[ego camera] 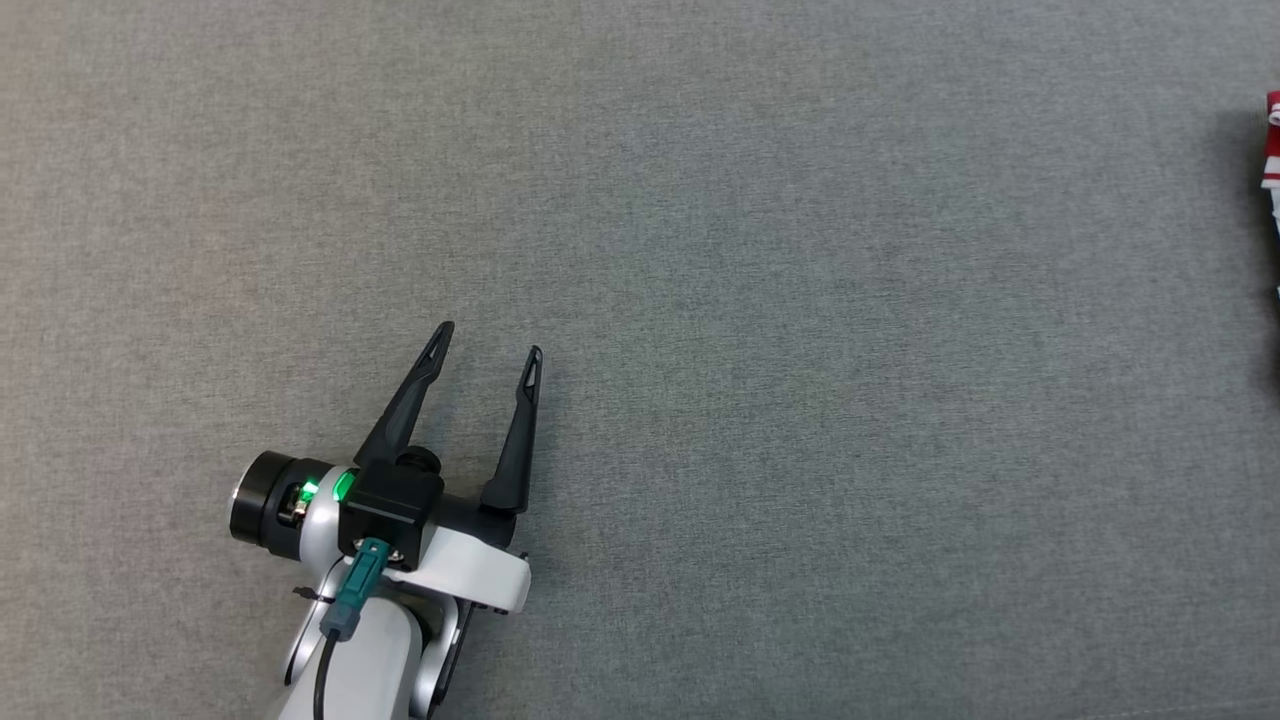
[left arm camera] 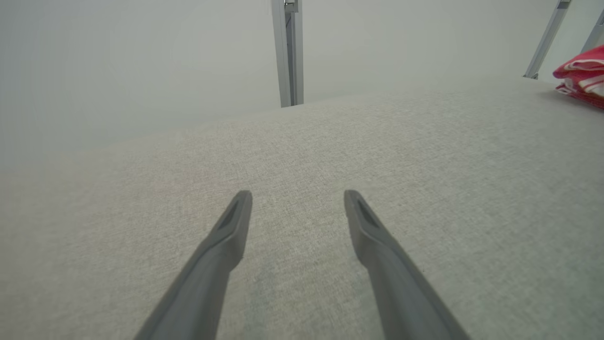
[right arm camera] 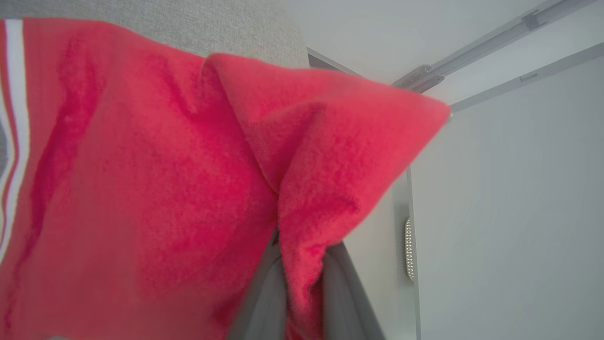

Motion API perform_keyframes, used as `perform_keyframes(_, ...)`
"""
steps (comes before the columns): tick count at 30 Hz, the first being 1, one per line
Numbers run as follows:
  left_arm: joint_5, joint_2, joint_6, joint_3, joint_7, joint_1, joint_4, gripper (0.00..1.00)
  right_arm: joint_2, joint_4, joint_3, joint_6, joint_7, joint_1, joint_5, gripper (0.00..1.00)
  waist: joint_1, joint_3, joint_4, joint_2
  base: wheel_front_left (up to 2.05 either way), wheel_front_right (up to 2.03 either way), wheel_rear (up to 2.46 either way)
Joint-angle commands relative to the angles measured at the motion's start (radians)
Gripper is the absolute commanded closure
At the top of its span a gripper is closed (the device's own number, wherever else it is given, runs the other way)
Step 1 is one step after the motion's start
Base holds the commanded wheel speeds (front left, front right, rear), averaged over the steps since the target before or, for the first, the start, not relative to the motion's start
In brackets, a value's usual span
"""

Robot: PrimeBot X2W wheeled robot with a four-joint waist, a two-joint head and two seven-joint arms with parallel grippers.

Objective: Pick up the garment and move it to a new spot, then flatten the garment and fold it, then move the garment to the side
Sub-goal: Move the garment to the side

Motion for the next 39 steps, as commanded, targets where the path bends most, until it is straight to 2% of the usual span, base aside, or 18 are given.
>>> perform_keyframes(1,-0.002,0.004,0.000,0.002,-0.004,-0.016,0.000,0.00,0.000,0.011,-0.001,0.000,-0.009,-0.012,-0.001,1.00,0.0000,0.004,0.006,0.0000,0.00,0.00,0.00)
perform_keyframes(17,0.005,0.006,-0.002,0.019,-0.004,-0.014,-0.003,0.00,0.074,0.246,0.038,0.000,-0.129,-0.040,-0.063,1.00,0.0000,0.050,0.061,0.0000,0.00,0.00,0.00)
perform_keyframes(18,0.002,0.006,-0.002,0.020,-0.004,-0.012,-0.003,0.00,0.079,0.263,0.036,0.000,-0.141,-0.044,-0.068,0.37,0.0000,0.051,0.063,0.0000,0.00,0.00,0.00)
perform_keyframes(19,0.000,0.006,-0.002,0.021,-0.004,-0.010,-0.003,0.00,0.085,0.286,0.029,0.000,-0.153,-0.054,-0.072,0.00,0.0000,0.052,0.065,0.0000,0.00,0.00,0.00)
perform_keyframes(23,0.001,0.005,-0.002,0.022,-0.004,-0.003,0.003,0.00,0.121,0.335,0.034,0.000,-0.180,-0.077,-0.097,0.00,0.0000,0.046,0.066,0.0000,0.00,0.00,0.00)
perform_keyframes(28,-0.007,0.004,0.000,0.023,-0.004,0.000,0.008,0.00,0.131,0.353,0.064,0.000,-0.195,-0.124,-0.124,0.00,0.0000,0.012,0.057,0.0000,0.00,0.00,0.00)
perform_keyframes(35,-0.025,0.003,0.004,0.018,-0.004,0.004,0.012,0.00,0.124,0.336,0.095,0.000,-0.195,-0.176,-0.146,0.00,0.0000,-0.041,0.043,0.0000,0.00,0.00,0.00)
perform_keyframes(39,-0.041,0.002,0.014,0.025,-0.004,0.009,0.006,0.00,0.151,0.288,0.081,0.000,-0.234,-0.210,-0.110,0.00,0.0000,-0.080,0.031,0.0000,0.00,0.00,0.00)
